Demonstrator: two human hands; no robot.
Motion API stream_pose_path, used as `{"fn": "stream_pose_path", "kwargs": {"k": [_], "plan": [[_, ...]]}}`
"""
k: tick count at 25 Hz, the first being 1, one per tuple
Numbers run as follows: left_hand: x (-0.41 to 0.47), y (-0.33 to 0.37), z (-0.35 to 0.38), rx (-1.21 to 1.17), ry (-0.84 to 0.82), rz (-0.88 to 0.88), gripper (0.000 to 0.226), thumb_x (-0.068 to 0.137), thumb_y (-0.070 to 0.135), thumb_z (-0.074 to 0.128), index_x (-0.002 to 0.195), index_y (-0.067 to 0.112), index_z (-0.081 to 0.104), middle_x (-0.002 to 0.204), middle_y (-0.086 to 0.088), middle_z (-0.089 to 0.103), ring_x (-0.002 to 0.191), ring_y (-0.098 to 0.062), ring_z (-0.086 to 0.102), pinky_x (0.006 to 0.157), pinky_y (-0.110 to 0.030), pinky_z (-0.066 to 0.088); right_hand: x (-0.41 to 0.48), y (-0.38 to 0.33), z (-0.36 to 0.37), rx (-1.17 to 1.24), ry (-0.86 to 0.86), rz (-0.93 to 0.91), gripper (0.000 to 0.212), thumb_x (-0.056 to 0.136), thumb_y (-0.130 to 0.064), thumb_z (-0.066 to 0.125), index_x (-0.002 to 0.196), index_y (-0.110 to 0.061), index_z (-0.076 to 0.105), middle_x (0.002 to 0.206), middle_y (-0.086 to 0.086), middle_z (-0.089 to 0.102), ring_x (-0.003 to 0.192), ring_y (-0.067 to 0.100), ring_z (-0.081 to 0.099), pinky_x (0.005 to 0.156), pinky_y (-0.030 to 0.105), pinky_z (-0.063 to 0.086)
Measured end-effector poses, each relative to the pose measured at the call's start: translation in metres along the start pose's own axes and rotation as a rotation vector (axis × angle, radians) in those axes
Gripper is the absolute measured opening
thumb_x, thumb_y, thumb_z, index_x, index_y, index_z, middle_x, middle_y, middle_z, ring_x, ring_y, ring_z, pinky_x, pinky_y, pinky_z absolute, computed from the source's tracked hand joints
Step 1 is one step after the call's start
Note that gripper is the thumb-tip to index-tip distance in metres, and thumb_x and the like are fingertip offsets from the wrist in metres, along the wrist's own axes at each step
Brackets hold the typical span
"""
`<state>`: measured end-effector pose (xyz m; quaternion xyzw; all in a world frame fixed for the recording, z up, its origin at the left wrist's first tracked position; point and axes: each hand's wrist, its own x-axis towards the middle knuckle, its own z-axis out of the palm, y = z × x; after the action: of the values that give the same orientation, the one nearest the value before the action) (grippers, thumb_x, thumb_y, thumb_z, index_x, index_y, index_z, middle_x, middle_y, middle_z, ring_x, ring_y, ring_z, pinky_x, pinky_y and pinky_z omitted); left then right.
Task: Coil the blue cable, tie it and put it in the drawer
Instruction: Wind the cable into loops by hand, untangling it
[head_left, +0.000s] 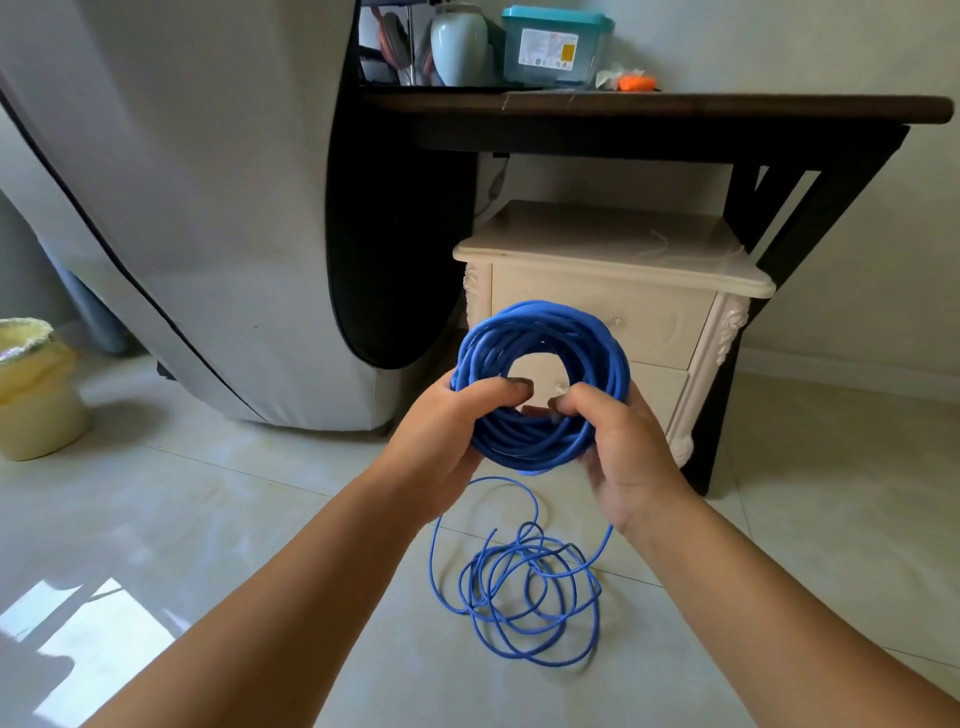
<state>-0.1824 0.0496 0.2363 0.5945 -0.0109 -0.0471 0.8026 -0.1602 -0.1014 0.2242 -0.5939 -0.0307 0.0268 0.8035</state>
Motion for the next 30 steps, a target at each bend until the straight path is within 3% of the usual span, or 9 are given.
{"fn": "stream_pose_path", "kwargs": {"k": [3, 7, 9, 11, 15, 19, 23, 27, 30], "plan": [[0.0, 0.01, -0.013, 0.308, -0.074, -0.083, 0.064, 0.07, 0.035, 0.083, 0.128, 0.02, 0.06, 0.119, -0.004, 0.071, 0.111, -0.018, 0.066, 0.101, -0.043, 0.047, 0.004, -0.01, -0.008, -0.144, 0.066, -0.054, 0.031, 0.068, -0.001, 0.058, 0.092, -0.02, 0.062, 0.07, -0.002, 0.059, 0.071, 0.017, 0.066, 0.068, 0.035, 0.051], [0.0, 0.016, -0.016, 0.774, -0.092, 0.195, 0.106, 0.069, 0.012, 0.08, 0.152, 0.046, 0.023, 0.149, 0.016, 0.04, 0.136, -0.003, 0.04, 0.11, -0.033, 0.039, -0.003, -0.014, -0.015, -0.746, -0.072, -0.22, 0.041, 0.061, -0.012, 0.068, 0.094, -0.035, 0.058, 0.084, -0.013, 0.065, 0.074, 0.008, 0.063, 0.068, 0.029, 0.05], [-0.002, 0.006, -0.006, 1.089, -0.158, 0.338, 0.106, 0.072, 0.006, 0.075, 0.154, 0.041, 0.018, 0.143, 0.012, 0.043, 0.128, -0.005, 0.046, 0.104, -0.026, 0.045, -0.01, -0.013, -0.008, -1.015, -0.22, -0.28, 0.045, 0.064, -0.017, 0.069, 0.1, -0.037, 0.053, 0.093, -0.014, 0.061, 0.083, 0.012, 0.062, 0.073, 0.035, 0.052], [0.0, -0.005, 0.002, 1.182, -0.094, 0.389, 0.097, 0.076, 0.007, 0.07, 0.154, 0.038, 0.022, 0.127, 0.005, 0.059, 0.109, -0.011, 0.059, 0.093, -0.026, 0.05, -0.015, -0.014, -0.003, -1.166, -0.272, -0.331, 0.048, 0.07, -0.019, 0.068, 0.107, -0.037, 0.044, 0.094, -0.017, 0.057, 0.085, 0.016, 0.059, 0.077, 0.037, 0.051], [0.003, -0.01, 0.001, 1.054, 0.055, 0.384, 0.061, 0.075, 0.005, 0.067, 0.13, 0.029, 0.057, 0.097, 0.008, 0.07, 0.085, -0.007, 0.066, 0.077, -0.023, 0.052, -0.015, -0.024, -0.012, -1.065, -0.27, -0.265, 0.07, 0.069, -0.03, 0.076, 0.118, -0.046, 0.029, 0.106, -0.019, 0.054, 0.088, 0.013, 0.063, 0.08, 0.032, 0.052], [0.005, 0.002, -0.017, 0.691, 0.238, 0.336, 0.039, 0.075, -0.004, 0.073, 0.101, 0.024, 0.066, 0.086, 0.001, 0.072, 0.08, -0.017, 0.069, 0.077, -0.04, 0.058, -0.005, -0.021, -0.035, -0.848, -0.435, 0.052, 0.071, 0.064, -0.036, 0.09, 0.119, -0.041, 0.044, 0.106, -0.016, 0.068, 0.098, 0.007, 0.069, 0.082, 0.028, 0.055], [0.007, 0.009, -0.025, 0.287, 0.33, 0.216, 0.036, 0.077, -0.005, 0.068, 0.103, 0.019, 0.066, 0.092, -0.011, 0.069, 0.085, -0.026, 0.065, 0.092, -0.056, 0.052, -0.008, -0.003, -0.024, -0.596, -0.347, -0.005, 0.066, 0.064, -0.039, 0.088, 0.118, -0.037, 0.052, 0.111, -0.02, 0.07, 0.109, -0.009, 0.061, 0.09, 0.018, 0.047], [0.008, 0.009, -0.022, 0.147, 0.336, 0.201, 0.033, 0.08, -0.007, 0.063, 0.107, 0.012, 0.063, 0.092, -0.013, 0.064, 0.085, -0.029, 0.061, 0.085, -0.05, 0.054, -0.013, 0.005, -0.003, -0.357, -0.223, -0.11, 0.059, 0.077, -0.016, 0.081, 0.123, -0.032, 0.049, 0.109, -0.011, 0.068, 0.099, -0.003, 0.066, 0.083, 0.019, 0.052], [0.007, 0.002, -0.013, -0.017, 0.3, 0.178, 0.043, 0.076, -0.004, 0.062, 0.119, 0.001, 0.057, 0.093, -0.013, 0.059, 0.083, -0.028, 0.056, 0.076, -0.041, 0.048, -0.017, 0.017, 0.012, -0.311, -0.152, -0.141, 0.07, 0.076, -0.017, 0.083, 0.129, -0.034, 0.041, 0.109, -0.006, 0.066, 0.099, 0.004, 0.067, 0.082, 0.022, 0.054]]}}
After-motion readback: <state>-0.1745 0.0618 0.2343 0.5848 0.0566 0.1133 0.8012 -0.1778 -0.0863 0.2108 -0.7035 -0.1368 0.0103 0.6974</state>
